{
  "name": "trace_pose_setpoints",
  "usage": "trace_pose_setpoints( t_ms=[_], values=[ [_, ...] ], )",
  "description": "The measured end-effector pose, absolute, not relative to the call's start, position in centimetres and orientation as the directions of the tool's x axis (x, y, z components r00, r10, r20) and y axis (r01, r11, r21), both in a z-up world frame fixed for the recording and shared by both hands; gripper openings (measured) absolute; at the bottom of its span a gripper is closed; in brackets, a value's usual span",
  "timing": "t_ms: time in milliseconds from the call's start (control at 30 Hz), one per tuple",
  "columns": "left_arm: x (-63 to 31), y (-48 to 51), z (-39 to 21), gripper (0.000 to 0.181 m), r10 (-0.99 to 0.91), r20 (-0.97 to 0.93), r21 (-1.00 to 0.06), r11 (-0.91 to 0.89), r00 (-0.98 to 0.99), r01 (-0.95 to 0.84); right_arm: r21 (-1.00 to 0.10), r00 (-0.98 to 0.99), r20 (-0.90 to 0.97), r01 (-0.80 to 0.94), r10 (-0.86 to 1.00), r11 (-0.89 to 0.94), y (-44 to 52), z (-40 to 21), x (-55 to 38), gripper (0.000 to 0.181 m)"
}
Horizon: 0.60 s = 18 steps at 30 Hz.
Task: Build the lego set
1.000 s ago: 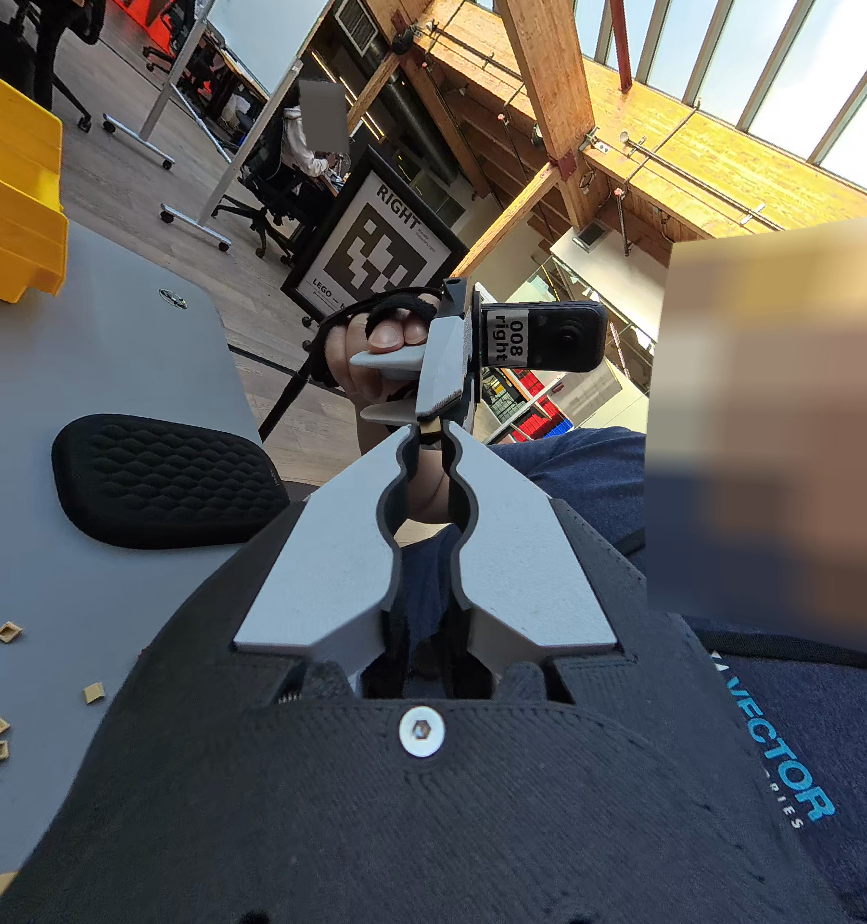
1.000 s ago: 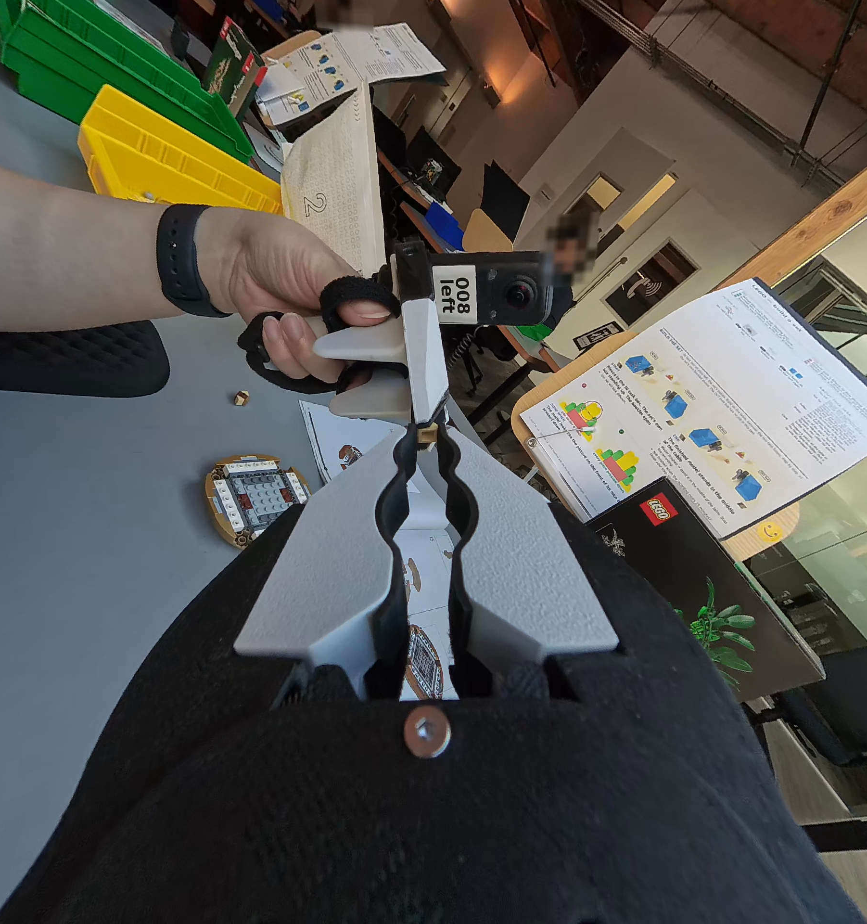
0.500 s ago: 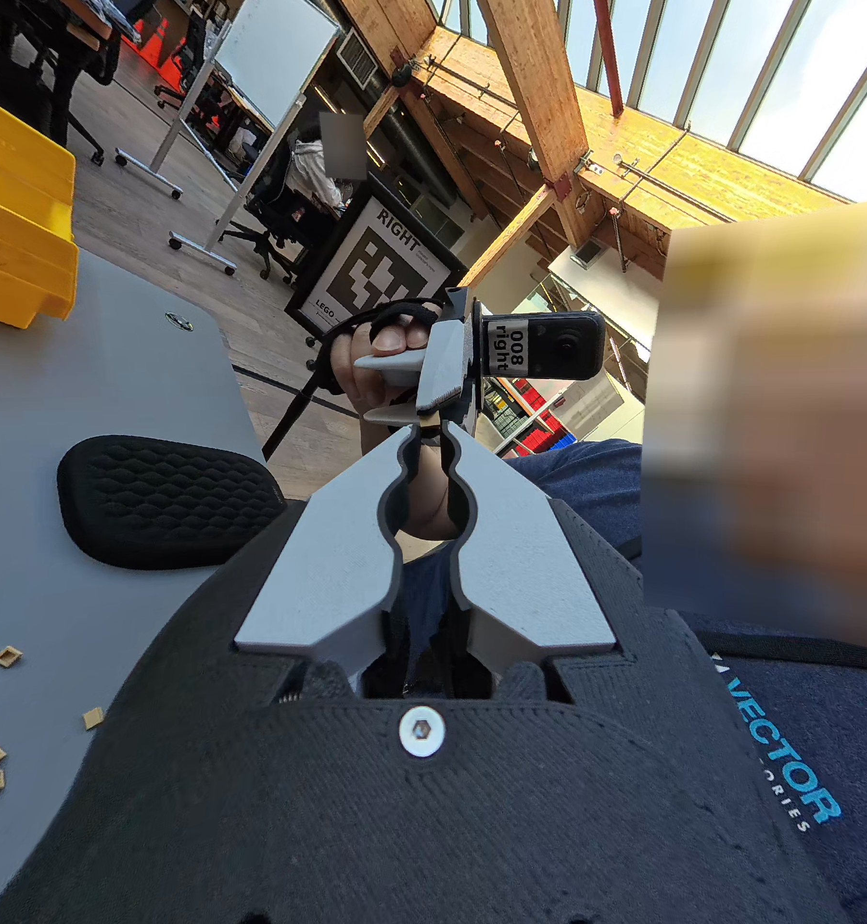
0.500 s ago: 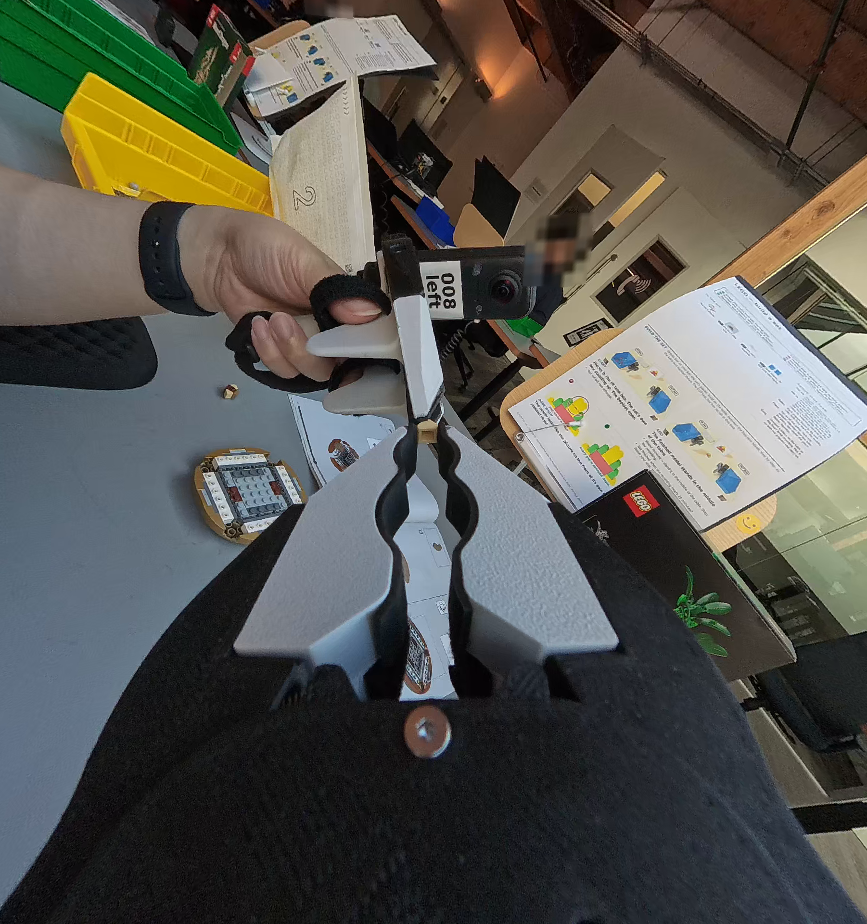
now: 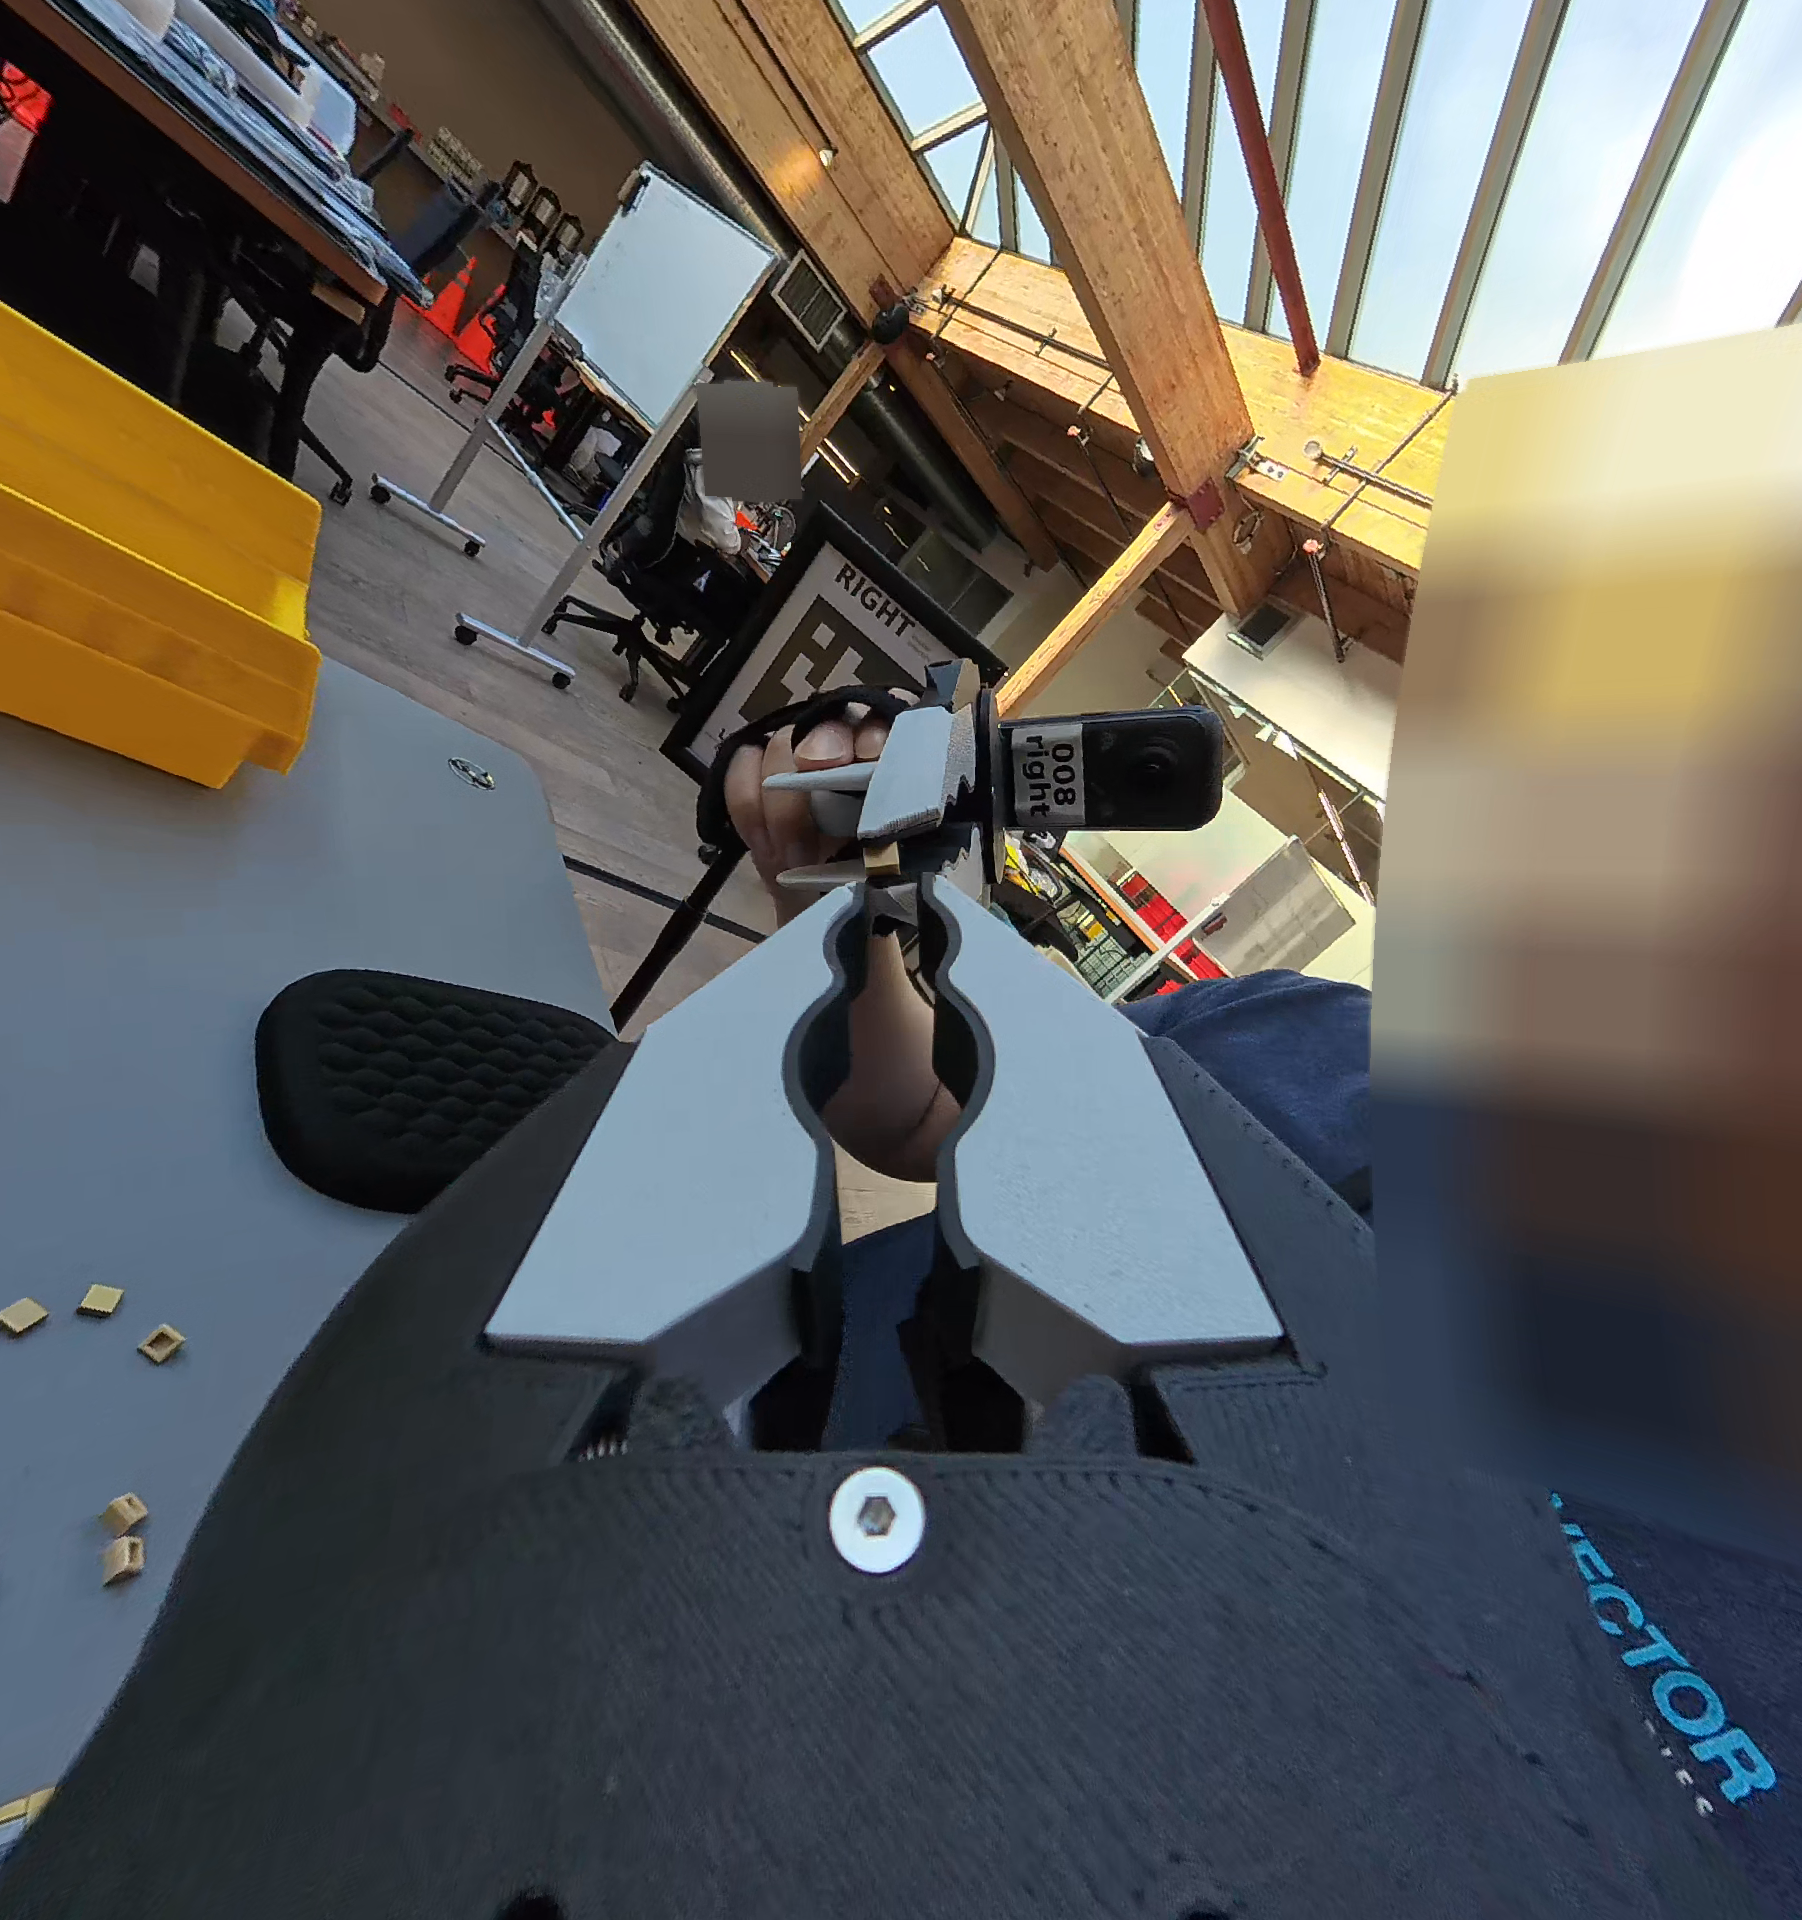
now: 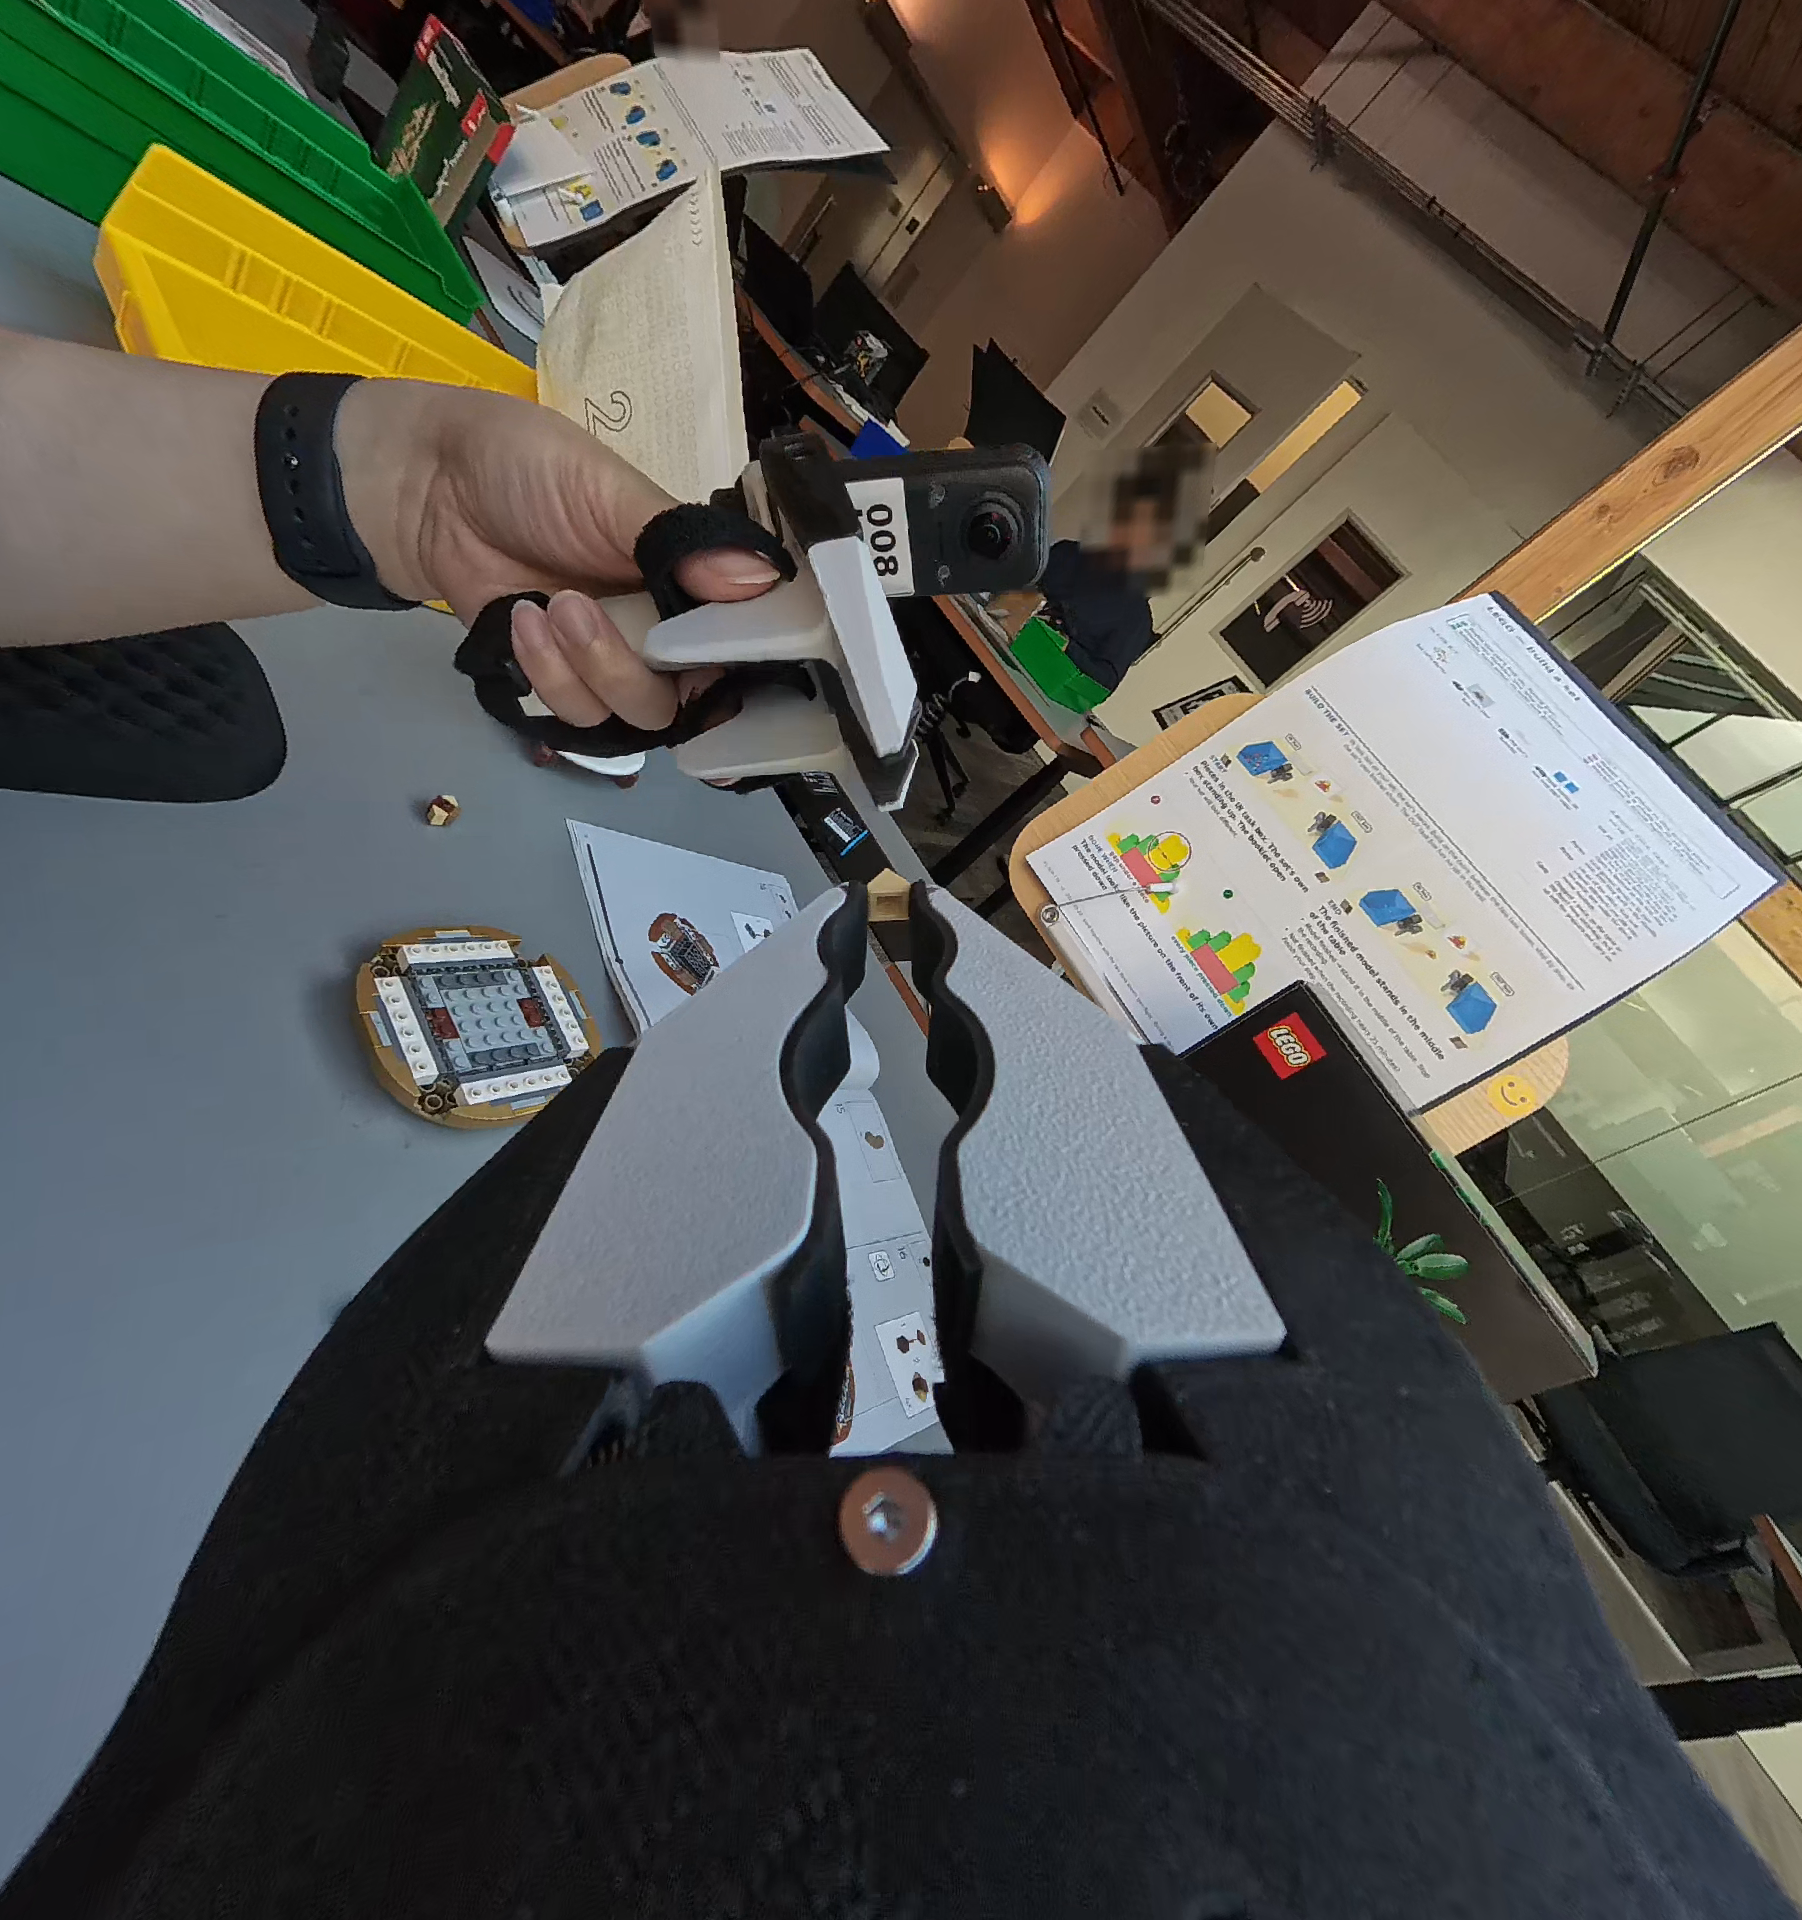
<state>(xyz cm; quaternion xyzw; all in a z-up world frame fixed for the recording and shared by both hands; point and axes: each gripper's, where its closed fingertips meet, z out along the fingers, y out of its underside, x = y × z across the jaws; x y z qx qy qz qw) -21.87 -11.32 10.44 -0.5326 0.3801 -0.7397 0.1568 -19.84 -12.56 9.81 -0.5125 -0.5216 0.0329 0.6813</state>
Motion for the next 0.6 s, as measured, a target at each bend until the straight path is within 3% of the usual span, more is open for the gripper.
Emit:
trace_pose_setpoints(
  t_ms=[167,367,600],
  values=[
    [-21.4,-12.1,9.4,0.029,-0.666,0.660,-0.749,-0.620,-0.347,-0.234,-0.732,0.419,0.678,0.463,0.603,0.501,-13.0,9.9,-20.6,0.007],
    [-20.8,-13.5,9.4,0.030,-0.658,0.650,-0.758,-0.596,-0.379,-0.264,-0.724,0.374,0.686,0.438,0.624,0.533,-13.8,9.9,-21.5,0.007],
    [-20.6,-13.5,9.3,0.017,-0.662,0.651,-0.758,-0.599,-0.373,-0.259,-0.699,0.363,0.709,0.474,0.604,0.536,-13.5,9.5,-21.7,0.007]
  ],
)
